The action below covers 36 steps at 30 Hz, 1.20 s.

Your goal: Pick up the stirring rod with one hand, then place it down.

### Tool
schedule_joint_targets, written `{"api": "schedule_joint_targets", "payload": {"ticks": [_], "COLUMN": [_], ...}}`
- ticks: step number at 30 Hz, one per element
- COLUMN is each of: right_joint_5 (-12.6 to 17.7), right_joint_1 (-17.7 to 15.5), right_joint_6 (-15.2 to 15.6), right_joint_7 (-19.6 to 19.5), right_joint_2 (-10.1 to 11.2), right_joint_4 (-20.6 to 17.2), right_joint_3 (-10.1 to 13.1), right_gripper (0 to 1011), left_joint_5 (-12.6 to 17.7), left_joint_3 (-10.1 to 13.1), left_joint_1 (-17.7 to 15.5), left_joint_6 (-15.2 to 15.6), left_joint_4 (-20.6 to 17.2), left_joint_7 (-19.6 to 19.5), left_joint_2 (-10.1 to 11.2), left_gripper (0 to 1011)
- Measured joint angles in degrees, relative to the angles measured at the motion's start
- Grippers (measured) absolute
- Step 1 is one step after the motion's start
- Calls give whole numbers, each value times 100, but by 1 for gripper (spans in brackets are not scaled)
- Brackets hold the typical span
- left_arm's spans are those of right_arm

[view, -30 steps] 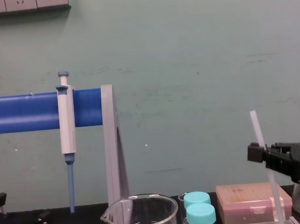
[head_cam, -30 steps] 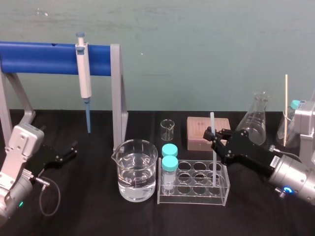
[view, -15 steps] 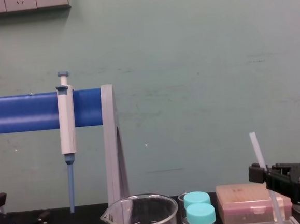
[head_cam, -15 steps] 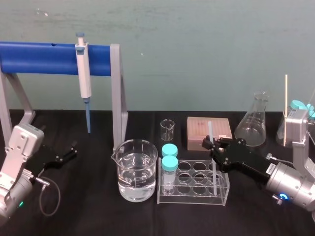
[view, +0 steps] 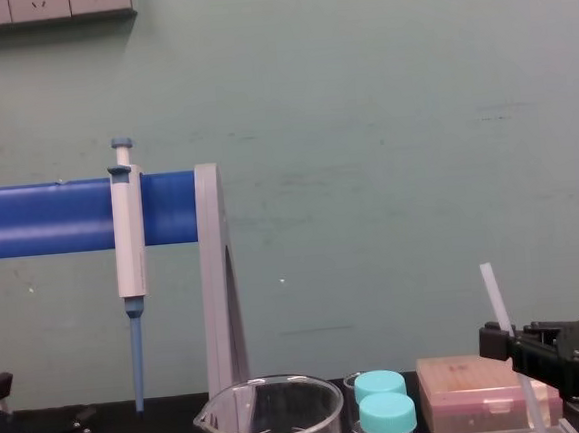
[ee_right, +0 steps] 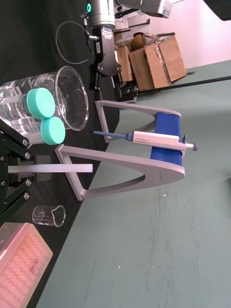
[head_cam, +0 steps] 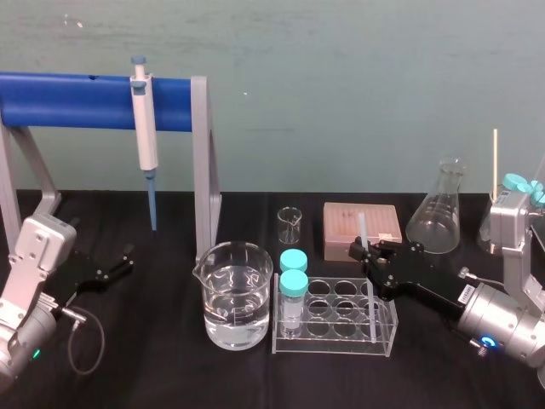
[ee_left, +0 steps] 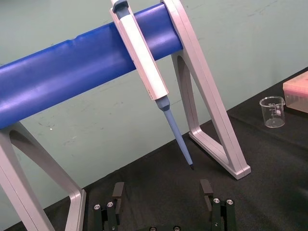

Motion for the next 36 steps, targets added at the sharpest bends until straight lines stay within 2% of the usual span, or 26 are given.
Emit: {"api": "schedule_joint_targets", "payload": {"ticks": [6,7,9,10,16,26,28,32,35,36], "right_joint_5": [3,4,5,6,10,17,17,17,7,-12], "right_joint_1": [-1,-1,-1,-1,-1,-2,-2,-1,-22,-56], "right_joint_6": [0,0,0,0,1,4,6,7,37,66], "right_joint_7": [0,0,0,1,2,3,3,5,-104,-279], "right_joint_2": [3,4,4,5,7,12,12,12,3,-11], "right_joint_4": [0,0,-1,-1,-3,-8,-9,-9,-40,-90], "right_joint_3": [1,1,0,1,1,1,1,1,46,109], "right_gripper": [84,133,161,225,383,724,755,908,954,995], "left_joint_5": [0,0,0,0,0,0,0,0,0,0], "left_joint_3": [0,0,0,0,0,0,0,0,0,0], "left_joint_1": [0,0,0,0,0,0,0,0,0,0], "left_joint_6": [0,0,0,0,0,0,0,0,0,0], "left_joint_4": [0,0,0,0,0,0,0,0,0,0], "left_joint_7": [0,0,0,0,0,0,0,0,0,0], "left_joint_2": [0,0,0,0,0,0,0,0,0,0], "left_gripper": [1000,1000,1000,1000,1000,1000,1000,1000,1000,1000]}}
